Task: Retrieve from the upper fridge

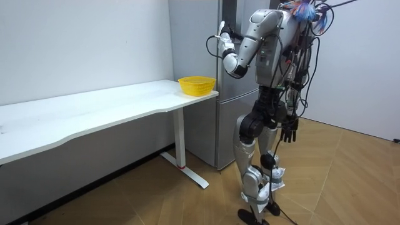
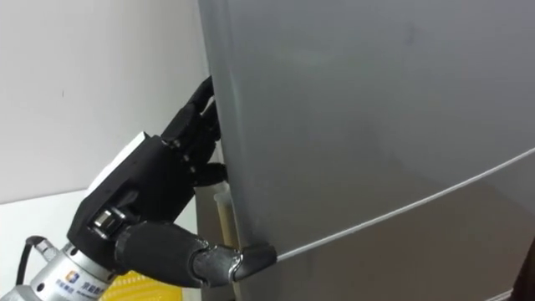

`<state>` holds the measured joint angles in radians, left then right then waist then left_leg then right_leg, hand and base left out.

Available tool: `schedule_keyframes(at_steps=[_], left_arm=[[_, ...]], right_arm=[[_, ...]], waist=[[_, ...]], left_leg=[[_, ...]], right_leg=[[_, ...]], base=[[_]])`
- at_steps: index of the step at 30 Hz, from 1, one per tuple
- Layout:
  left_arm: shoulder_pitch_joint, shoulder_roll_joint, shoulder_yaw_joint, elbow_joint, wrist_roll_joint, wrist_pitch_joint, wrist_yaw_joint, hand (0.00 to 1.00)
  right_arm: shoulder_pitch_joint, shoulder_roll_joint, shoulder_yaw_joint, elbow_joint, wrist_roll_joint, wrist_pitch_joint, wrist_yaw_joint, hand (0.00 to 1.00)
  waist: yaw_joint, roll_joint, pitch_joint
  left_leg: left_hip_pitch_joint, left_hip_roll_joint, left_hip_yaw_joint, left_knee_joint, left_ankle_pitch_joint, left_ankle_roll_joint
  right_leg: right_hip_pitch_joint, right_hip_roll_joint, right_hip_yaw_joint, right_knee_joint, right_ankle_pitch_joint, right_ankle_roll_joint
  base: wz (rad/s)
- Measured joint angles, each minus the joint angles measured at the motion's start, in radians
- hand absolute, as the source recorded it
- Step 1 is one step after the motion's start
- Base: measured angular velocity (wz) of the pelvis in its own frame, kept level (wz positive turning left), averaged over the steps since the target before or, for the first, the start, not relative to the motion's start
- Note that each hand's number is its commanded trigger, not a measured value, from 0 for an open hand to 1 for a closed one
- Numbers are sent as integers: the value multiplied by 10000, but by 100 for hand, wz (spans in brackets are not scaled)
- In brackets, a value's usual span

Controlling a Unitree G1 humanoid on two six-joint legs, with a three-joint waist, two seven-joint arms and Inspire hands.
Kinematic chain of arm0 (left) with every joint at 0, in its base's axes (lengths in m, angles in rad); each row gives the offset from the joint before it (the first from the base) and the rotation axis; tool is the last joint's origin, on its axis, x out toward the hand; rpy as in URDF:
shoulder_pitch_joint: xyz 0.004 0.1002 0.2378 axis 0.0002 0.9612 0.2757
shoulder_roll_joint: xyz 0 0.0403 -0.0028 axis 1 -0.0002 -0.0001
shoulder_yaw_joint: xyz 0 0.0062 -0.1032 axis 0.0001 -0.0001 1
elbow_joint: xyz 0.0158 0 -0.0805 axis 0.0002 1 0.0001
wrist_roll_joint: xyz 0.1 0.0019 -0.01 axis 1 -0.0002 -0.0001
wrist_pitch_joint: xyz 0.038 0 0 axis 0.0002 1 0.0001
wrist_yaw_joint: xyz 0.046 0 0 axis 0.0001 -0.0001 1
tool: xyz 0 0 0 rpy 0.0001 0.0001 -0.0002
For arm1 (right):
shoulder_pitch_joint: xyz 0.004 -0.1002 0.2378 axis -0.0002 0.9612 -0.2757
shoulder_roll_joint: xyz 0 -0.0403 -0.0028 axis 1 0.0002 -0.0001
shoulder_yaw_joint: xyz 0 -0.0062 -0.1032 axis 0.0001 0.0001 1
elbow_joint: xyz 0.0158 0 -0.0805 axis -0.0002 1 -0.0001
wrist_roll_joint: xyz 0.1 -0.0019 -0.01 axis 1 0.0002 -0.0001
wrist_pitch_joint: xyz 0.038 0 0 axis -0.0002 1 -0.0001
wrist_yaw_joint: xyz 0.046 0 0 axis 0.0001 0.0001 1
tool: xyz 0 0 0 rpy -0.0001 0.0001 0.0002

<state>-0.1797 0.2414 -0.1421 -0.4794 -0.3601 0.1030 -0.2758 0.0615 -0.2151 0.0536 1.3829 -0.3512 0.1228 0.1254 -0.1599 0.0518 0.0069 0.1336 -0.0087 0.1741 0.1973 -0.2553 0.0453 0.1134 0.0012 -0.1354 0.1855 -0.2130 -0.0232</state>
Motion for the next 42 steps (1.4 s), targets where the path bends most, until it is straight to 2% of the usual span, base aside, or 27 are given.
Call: schedule_keyframes(at_steps=[7,10,13,15,17,20,29,38,42], left_arm=[[-20,-12,-198,-15,-16,-21,-243,0],[-96,12,-306,-15,-16,-23,-431,0],[-292,22,-608,-20,-32,-30,-614,0],[-471,26,-968,-25,-224,-35,-664,0],[-707,37,-1282,-24,-260,-33,-748,0],[-732,31,-1514,-32,-464,-36,-862,0],[-801,29,-1573,-26,-711,-34,-896,0],[-903,91,-1687,-14,-872,-33,-881,0],[-915,86,-1696,36,-1109,-33,-896,0]], right_arm=[[-28,-6,-83,26,116,9,0,0],[-27,-95,-86,4,243,10,3,0],[43,-160,-93,-12,331,19,91,0],[38,-189,-102,21,466,16,90,0],[52,-222,-102,46,625,26,87,0],[64,-224,-105,146,783,27,101,0],[65,-291,-166,198,1346,14,306,0],[161,-290,-184,181,1515,17,296,0],[196,-290,-517,91,1644,17,286,0]], waist=[[-251,23,1],[-312,134,6],[-392,163,13],[-591,201,3],[-616,225,8],[-809,225,7],[-839,212,5],[-960,172,13],[-1077,176,10]], left_leg=[[11,8,240,-6,-1,2],[25,13,410,-22,-1,4],[18,-3,423,-31,-5,19],[10,0,433,-151,-16,180],[6,-2,474,-184,-8,200],[19,0,531,-201,-5,206],[49,8,800,-285,10,237],[10,7,848,-306,-27,291],[-36,17,940,-306,-44,313]], right_leg=[[-33,0,141,-21,69,49],[-91,12,340,-18,136,76],[-158,6,434,-18,161,103],[-267,37,466,-10,186,116],[-292,46,525,-11,231,131],[-308,43,537,-3,243,130],[-463,70,773,2,322,164],[-482,70,785,-1,341,194],[-565,68,797,7,355,203]], base=[[-6],[-18],[-8],[-5],[-10],[-5],[-9],[-1],[-4]])
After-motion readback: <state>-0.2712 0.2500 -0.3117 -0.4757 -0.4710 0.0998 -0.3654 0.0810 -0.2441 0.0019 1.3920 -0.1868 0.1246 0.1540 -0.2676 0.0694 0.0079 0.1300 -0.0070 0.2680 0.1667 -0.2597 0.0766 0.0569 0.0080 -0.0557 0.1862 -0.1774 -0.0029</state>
